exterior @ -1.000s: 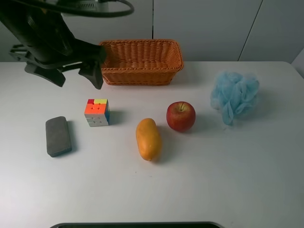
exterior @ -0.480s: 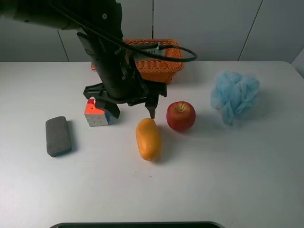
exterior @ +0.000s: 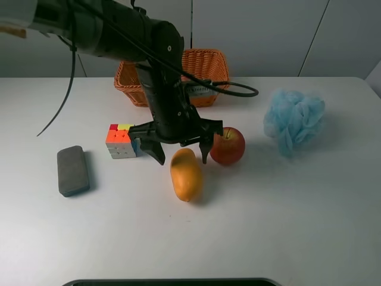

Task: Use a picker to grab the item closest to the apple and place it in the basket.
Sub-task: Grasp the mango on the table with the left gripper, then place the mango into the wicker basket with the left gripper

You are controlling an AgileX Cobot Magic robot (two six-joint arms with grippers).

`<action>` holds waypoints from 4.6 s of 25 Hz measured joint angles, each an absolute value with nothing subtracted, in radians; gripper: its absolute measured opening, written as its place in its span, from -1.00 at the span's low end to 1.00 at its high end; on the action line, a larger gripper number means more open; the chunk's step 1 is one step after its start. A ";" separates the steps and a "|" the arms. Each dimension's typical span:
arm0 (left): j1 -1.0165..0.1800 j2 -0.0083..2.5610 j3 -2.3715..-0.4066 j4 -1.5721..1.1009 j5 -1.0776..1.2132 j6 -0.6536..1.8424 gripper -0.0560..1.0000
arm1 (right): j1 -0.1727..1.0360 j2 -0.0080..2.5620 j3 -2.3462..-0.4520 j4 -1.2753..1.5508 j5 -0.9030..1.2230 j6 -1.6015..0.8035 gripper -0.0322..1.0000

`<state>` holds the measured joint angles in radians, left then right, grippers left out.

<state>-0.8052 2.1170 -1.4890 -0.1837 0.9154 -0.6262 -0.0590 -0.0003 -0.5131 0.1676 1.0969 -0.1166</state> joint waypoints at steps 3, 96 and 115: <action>-0.807 2.143 -1.491 -0.194 0.920 -0.626 0.52 | -0.059 0.000 -0.513 0.168 1.097 -0.117 0.41; -0.501 2.567 -2.375 0.000 0.816 -0.315 0.23 | -0.059 0.000 -0.513 0.168 1.097 -0.117 0.41; -0.491 2.568 -2.377 -0.046 0.804 -0.312 0.50 | -0.059 0.000 -0.513 0.168 1.097 -0.117 0.41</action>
